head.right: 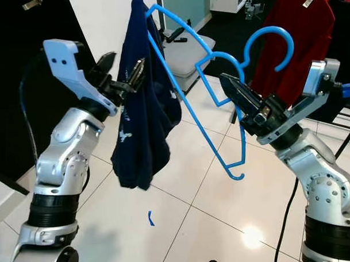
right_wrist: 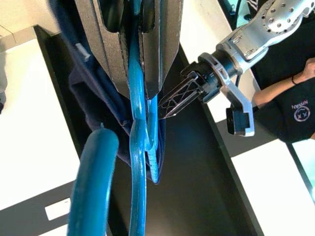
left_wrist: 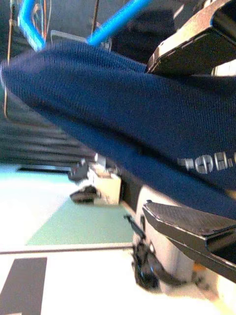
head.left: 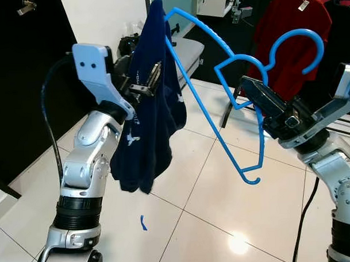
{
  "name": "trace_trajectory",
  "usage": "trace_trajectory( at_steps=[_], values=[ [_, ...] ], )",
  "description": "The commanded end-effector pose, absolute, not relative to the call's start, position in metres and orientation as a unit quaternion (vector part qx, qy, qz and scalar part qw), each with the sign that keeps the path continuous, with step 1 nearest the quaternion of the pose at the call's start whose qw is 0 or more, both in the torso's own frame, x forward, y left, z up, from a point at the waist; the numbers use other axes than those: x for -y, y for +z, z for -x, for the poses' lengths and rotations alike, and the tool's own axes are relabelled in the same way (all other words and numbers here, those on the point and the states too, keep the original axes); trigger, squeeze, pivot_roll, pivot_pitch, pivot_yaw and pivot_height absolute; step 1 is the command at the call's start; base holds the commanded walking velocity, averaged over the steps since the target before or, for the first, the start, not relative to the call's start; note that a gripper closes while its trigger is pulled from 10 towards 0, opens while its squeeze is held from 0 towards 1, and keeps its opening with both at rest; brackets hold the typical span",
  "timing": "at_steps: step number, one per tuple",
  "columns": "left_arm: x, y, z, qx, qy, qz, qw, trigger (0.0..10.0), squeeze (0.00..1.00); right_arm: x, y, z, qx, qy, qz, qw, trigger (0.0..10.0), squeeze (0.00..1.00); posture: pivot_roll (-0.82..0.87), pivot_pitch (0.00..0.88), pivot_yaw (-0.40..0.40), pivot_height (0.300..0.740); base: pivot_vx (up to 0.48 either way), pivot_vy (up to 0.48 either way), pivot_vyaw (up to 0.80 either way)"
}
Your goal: Hang hanger
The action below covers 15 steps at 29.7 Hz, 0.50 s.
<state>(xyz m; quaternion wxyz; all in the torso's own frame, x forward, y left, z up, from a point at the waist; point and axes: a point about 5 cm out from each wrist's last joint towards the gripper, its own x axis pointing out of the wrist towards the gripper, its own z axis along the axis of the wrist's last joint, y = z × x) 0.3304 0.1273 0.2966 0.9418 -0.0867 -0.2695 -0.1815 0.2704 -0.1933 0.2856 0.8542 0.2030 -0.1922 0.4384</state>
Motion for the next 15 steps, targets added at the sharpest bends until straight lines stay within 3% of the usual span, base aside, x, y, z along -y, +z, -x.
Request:
trace_trajectory(
  at_steps=[1, 10, 15],
  values=[
    [-0.132, 0.296, -0.331, 0.272, -0.165, 0.081, 0.945, 10.0, 0.0, 0.191, 0.294, -0.262, 0.215, 0.458, -0.195, 0.84, 10.0, 0.0, 0.0, 0.159, 0.047, 0.74, 0.0, 0.0, 0.0],
    [-0.137, 0.297, -0.334, 0.277, -0.131, 0.07, 0.949, 10.0, 0.0, 0.188, 0.294, -0.26, 0.214, 0.466, -0.192, 0.837, 10.0, 0.0, 0.0, 0.157, 0.047, 0.74, 0.0, 0.0, 0.0],
    [-0.126, 0.306, -0.329, 0.299, -0.168, 0.084, 0.936, 10.0, 0.0, 0.188, 0.293, -0.26, 0.212, 0.467, -0.19, 0.837, 10.0, 0.0, 0.0, 0.157, 0.048, 0.74, 0.0, 0.0, 0.0]
  ],
)
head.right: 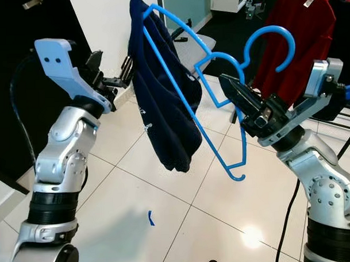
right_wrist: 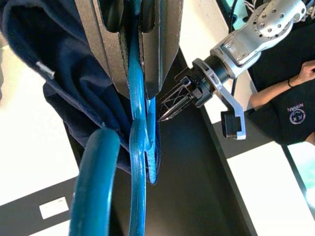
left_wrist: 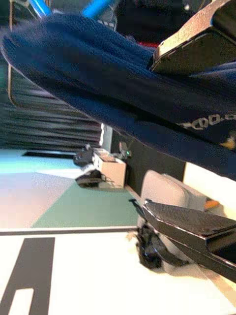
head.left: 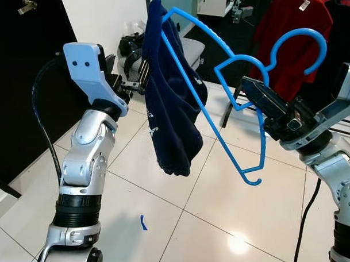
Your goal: Hang hanger
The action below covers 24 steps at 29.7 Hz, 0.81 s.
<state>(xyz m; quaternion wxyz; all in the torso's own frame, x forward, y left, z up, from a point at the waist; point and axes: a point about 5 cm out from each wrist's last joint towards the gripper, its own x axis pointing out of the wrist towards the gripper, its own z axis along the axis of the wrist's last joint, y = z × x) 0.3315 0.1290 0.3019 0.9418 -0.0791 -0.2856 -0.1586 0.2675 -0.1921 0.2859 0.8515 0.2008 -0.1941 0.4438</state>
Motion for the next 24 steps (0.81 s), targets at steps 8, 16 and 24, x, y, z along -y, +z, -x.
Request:
trace_trajectory(
  at_steps=[8, 16, 24],
  values=[
    [-0.1217, 0.308, -0.3256, 0.309, -0.19, 0.086, 0.928, 0.0, 0.0, 0.1876, 0.2931, -0.2596, 0.213, 0.465, -0.189, 0.838, 10.0, 0.0, 0.0, 0.158, 0.049, 0.74, 0.0, 0.0, 0.0],
    [-0.1197, 0.3074, -0.3261, 0.309, -0.195, 0.081, 0.927, 0.0, 0.0, 0.1878, 0.2932, -0.26, 0.213, 0.464, -0.188, 0.839, 10.0, 0.0, -0.01, 0.155, 0.051, 0.74, 0.0, 0.0, 0.0],
    [-0.1223, 0.3094, -0.3281, 0.314, -0.193, 0.067, 0.927, 0.0, 0.0, 0.1887, 0.2939, -0.2606, 0.213, 0.462, -0.184, 0.841, 10.0, 0.0, -0.01, 0.153, 0.051, 0.74, 0.0, 0.0, 0.0]
  ],
)
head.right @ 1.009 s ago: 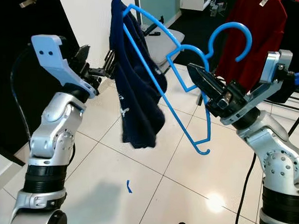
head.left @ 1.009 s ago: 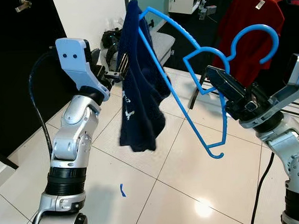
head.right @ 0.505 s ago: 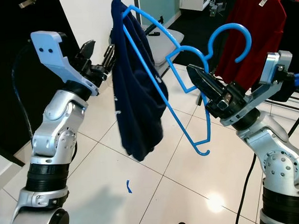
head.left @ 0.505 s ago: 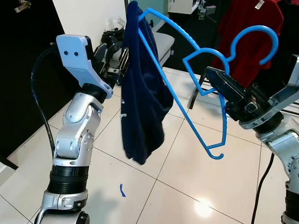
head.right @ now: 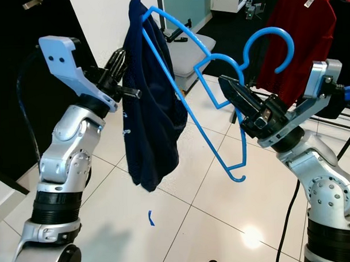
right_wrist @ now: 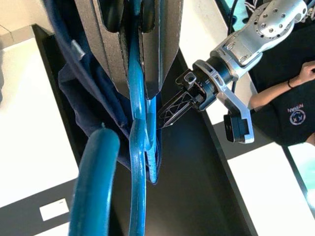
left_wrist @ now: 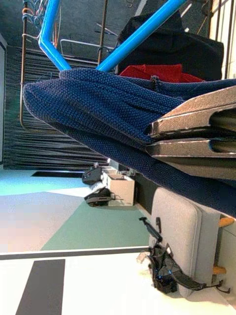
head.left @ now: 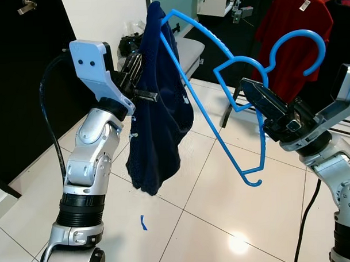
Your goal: Hang hanger
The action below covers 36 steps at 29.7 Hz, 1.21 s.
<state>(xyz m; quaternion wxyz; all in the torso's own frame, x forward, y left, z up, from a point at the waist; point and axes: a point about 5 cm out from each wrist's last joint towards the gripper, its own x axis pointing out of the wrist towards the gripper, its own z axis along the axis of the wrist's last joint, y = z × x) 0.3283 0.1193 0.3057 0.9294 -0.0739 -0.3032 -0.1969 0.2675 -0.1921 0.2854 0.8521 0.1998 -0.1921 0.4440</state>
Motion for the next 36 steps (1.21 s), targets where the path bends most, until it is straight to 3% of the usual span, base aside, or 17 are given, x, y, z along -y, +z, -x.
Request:
trace_trajectory(
  at_steps=[1, 7, 9, 13, 18, 29, 36],
  values=[
    [-0.122, 0.309, -0.328, 0.314, -0.193, 0.067, 0.927, 0.0, 0.0, 0.189, 0.294, -0.261, 0.213, 0.462, -0.184, 0.841, 10.0, 0.0, -0.01, 0.153, 0.051, 0.74, 0.0, 0.0, 0.0],
    [-0.126, 0.313, -0.329, 0.321, -0.188, 0.061, 0.926, 0.0, 0.0, 0.191, 0.287, -0.267, 0.188, 0.438, -0.168, 0.863, 10.0, 0.0, 0.0, 0.147, 0.05, 0.74, 0.0, 0.0, 0.0],
    [-0.128, 0.316, -0.329, 0.326, -0.187, 0.058, 0.925, 0.0, 0.0, 0.195, 0.276, -0.277, 0.153, 0.403, -0.15, 0.89, 10.0, 0.0, 0.0, 0.143, 0.051, 0.74, 0.0, 0.0, 0.0],
    [-0.127, 0.317, -0.329, 0.328, -0.193, 0.057, 0.923, 0.0, 0.0, 0.198, 0.265, -0.287, 0.121, 0.367, -0.134, 0.913, 10.0, 0.0, 0.0, 0.143, 0.051, 0.74, 0.0, 0.0, 0.0],
    [-0.119, 0.315, -0.325, 0.328, -0.215, 0.054, 0.918, 0.0, 0.0, 0.201, 0.26, -0.292, 0.108, 0.343, -0.118, 0.925, 10.0, 0.0, 0.0, 0.148, 0.051, 0.74, 0.0, 0.0, 0.0],
    [-0.106, 0.315, -0.32, 0.325, -0.251, 0.061, 0.91, 0.0, 0.0, 0.196, 0.256, -0.295, 0.097, 0.34, -0.096, 0.931, 10.0, 0.0, 0.0, 0.153, 0.049, 0.74, 0.0, 0.0, 0.0],
    [-0.103, 0.314, -0.321, 0.322, -0.26, 0.064, 0.908, 0.0, 0.0, 0.18, 0.246, -0.28, 0.078, 0.412, -0.044, 0.907, 10.0, 0.0, 0.0, 0.155, 0.052, 0.74, 0.0, 0.0, 0.0]
  ],
)
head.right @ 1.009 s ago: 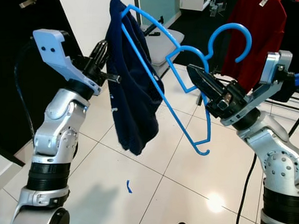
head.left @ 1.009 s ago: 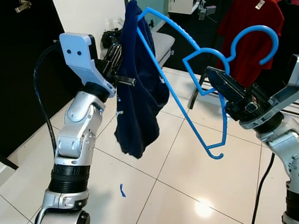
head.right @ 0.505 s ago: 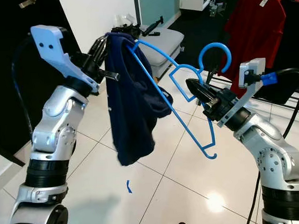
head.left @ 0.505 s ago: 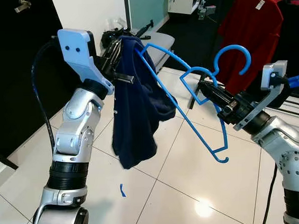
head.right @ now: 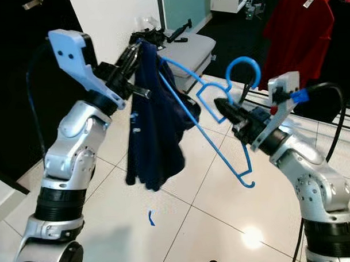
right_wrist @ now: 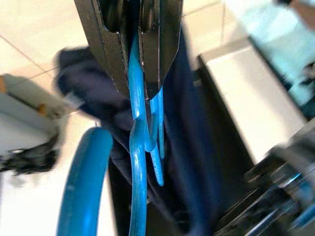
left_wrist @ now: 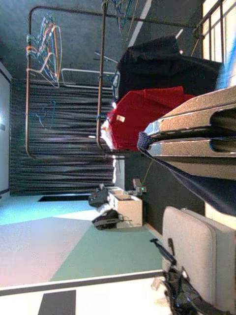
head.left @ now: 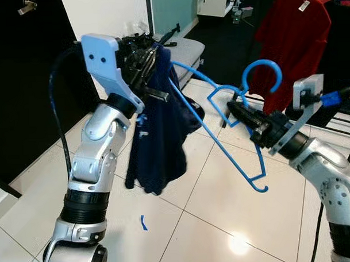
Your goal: Hang hanger
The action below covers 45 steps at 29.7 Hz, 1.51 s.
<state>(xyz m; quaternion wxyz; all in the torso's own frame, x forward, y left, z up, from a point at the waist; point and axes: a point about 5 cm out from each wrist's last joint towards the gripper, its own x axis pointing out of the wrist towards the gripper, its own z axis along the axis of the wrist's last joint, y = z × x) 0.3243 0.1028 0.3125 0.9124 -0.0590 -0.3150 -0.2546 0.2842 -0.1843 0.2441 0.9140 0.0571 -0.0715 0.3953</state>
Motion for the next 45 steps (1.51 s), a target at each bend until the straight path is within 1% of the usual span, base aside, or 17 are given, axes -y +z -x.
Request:
trace_trajectory(
  at_steps=[1, 7, 13, 16, 17, 19, 23, 27, 28, 29, 32, 34, 37, 39, 40, 41, 45],
  values=[
    [-0.103, 0.314, -0.321, 0.322, -0.26, 0.064, 0.908, 0.0, 0.0, 0.18, 0.246, -0.28, 0.078, 0.412, -0.044, 0.907, 10.0, 0.0, 0.0, 0.155, 0.052, 0.74, 0.0, 0.0, 0.0],
    [-0.101, 0.315, -0.321, 0.322, -0.263, 0.067, 0.907, 0.0, 0.0, 0.181, 0.238, -0.281, 0.061, 0.406, -0.015, 0.912, 10.0, 0.0, 0.0, 0.155, 0.053, 0.74, 0.0, 0.0, 0.0],
    [-0.097, 0.316, -0.318, 0.323, -0.285, 0.075, 0.899, 0.0, 0.0, 0.183, 0.241, -0.287, 0.077, 0.385, -0.013, 0.92, 10.0, 0.0, 0.0, 0.154, 0.052, 0.74, 0.0, 0.0, 0.0],
    [-0.088, 0.313, -0.31, 0.315, -0.336, 0.076, 0.884, 0.0, 0.0, 0.186, 0.247, -0.293, 0.098, 0.366, -0.023, 0.925, 10.0, 0.0, 0.01, 0.154, 0.051, 0.74, 0.0, 0.0, 0.0],
    [-0.088, 0.313, -0.31, 0.315, -0.336, 0.076, 0.884, 0.0, 0.0, 0.186, 0.247, -0.293, 0.098, 0.366, -0.023, 0.925, 10.0, 0.0, 0.01, 0.154, 0.051, 0.74, 0.0, 0.0, 0.0],
    [-0.075, 0.302, -0.301, 0.296, -0.394, 0.053, 0.869, 0.0, 0.0, 0.187, 0.256, -0.297, 0.125, 0.357, -0.04, 0.925, 10.0, 0.0, 0.01, 0.154, 0.049, 0.74, 0.0, 0.0, 0.0],
    [-0.068, 0.292, -0.296, 0.282, -0.417, 0.031, 0.863, 0.0, 0.0, 0.187, 0.264, -0.299, 0.148, 0.354, -0.057, 0.922, 10.0, 0.0, 0.01, 0.154, 0.048, 0.74, 0.0, 0.0, 0.0],
    [-0.065, 0.29, -0.291, 0.281, -0.434, 0.035, 0.855, 0.0, 0.0, 0.187, 0.267, -0.3, 0.158, 0.352, -0.064, 0.92, 10.0, 0.0, 0.01, 0.155, 0.044, 0.74, 0.0, 0.0, 0.0],
    [-0.062, 0.291, -0.287, 0.283, -0.452, 0.04, 0.845, 0.0, 0.0, 0.187, 0.267, -0.3, 0.158, 0.352, -0.065, 0.92, 10.0, 0.0, 0.01, 0.155, 0.043, 0.74, 0.0, 0.0, 0.0],
    [-0.062, 0.291, -0.287, 0.283, -0.452, 0.04, 0.845, 0.0, 0.0, 0.187, 0.267, -0.3, 0.158, 0.352, -0.065, 0.92, 10.0, 0.0, 0.01, 0.155, 0.043, 0.74, 0.0, 0.0, 0.0],
    [-0.049, 0.287, -0.274, 0.272, -0.513, 0.049, 0.812, 0.0, 0.0, 0.183, 0.265, -0.303, 0.158, 0.353, -0.07, 0.92, 10.0, 0.0, 0.01, 0.155, 0.044, 0.74, 0.0, 0.0, 0.0],
    [-0.049, 0.287, -0.274, 0.272, -0.513, 0.049, 0.812, 0.0, 0.0, 0.183, 0.265, -0.303, 0.158, 0.353, -0.07, 0.92, 10.0, 0.0, 0.01, 0.155, 0.044, 0.74, 0.0, 0.0, 0.0],
    [-0.041, 0.281, -0.268, 0.259, -0.54, 0.071, 0.798, 0.0, 0.0, 0.175, 0.266, -0.306, 0.166, 0.355, -0.083, 0.916, 10.0, 0.0, 0.0, 0.154, 0.046, 0.74, 0.0, 0.0, 0.0],
    [-0.041, 0.281, -0.268, 0.259, -0.54, 0.071, 0.798, 0.0, 0.0, 0.175, 0.266, -0.306, 0.166, 0.355, -0.083, 0.916, 10.0, 0.0, 0.0, 0.154, 0.046, 0.74, 0.0, 0.0, 0.0],
    [-0.039, 0.287, -0.265, 0.269, -0.547, 0.102, 0.786, 0.0, 0.0, 0.172, 0.263, -0.309, 0.16, 0.354, -0.082, 0.918, 10.0, 0.0, 0.01, 0.152, 0.044, 0.74, 0.0, 0.0, 0.0],
    [-0.037, 0.29, -0.263, 0.275, -0.554, 0.111, 0.778, 0.0, 0.0, 0.17, 0.261, -0.311, 0.154, 0.353, -0.078, 0.92, 10.0, 0.0, 0.01, 0.152, 0.044, 0.74, 0.0, 0.0, 0.0],
    [-0.036, 0.286, -0.261, 0.27, -0.565, 0.1, 0.773, 0.0, 0.0, 0.169, 0.26, -0.312, 0.152, 0.354, -0.077, 0.919, 10.0, 0.0, 0.01, 0.151, 0.042, 0.74, 0.0, 0.0, 0.0]
  ],
)
